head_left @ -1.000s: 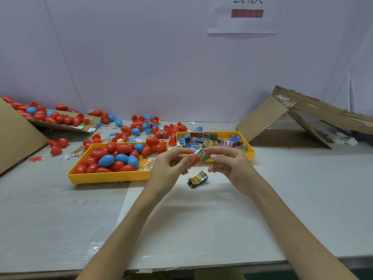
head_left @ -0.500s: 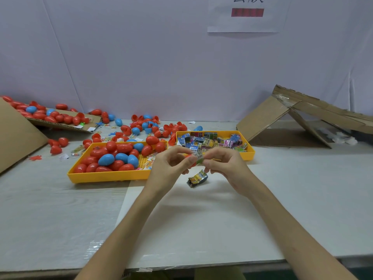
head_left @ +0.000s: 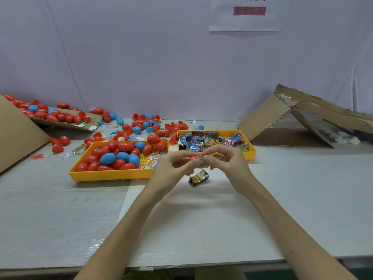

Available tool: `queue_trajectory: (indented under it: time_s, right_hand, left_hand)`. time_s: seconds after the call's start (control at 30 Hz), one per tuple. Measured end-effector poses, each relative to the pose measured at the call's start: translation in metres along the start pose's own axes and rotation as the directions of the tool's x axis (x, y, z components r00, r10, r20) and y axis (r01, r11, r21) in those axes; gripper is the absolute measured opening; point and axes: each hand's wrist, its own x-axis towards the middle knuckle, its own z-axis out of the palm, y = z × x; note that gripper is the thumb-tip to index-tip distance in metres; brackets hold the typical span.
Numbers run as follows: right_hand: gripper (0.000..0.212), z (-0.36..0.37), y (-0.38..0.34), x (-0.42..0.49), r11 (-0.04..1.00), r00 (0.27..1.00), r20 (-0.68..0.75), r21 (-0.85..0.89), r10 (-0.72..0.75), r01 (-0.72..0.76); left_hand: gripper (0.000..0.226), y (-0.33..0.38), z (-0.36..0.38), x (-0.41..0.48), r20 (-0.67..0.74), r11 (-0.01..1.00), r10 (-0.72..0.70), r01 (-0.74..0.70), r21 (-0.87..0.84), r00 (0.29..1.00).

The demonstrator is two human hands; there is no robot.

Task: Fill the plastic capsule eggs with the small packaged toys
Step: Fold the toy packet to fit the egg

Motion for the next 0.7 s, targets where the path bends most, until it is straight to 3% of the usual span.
queue_trajectory:
  time_s: [0.1,0.7]
  right_hand:
    - [0.015,-0.0023,-0.0008,0.0005,1.0,0.999,-0.041,-0.01,-0.002,0.002]
    - [0.017,-0.0013,-0.0042,-0.0011,1.0,0.999,-0.049,-0.025,-0.016,0.015]
  left_hand:
    - [0.023,-0.0014,0.0003,0.0004,0.057,1.0,-0.017,0.016,0.017,0.998]
    - [0.026,-0.0038,-0.001,0.0016,-0.02,0.999,0.0,0.001,0.052,1.0]
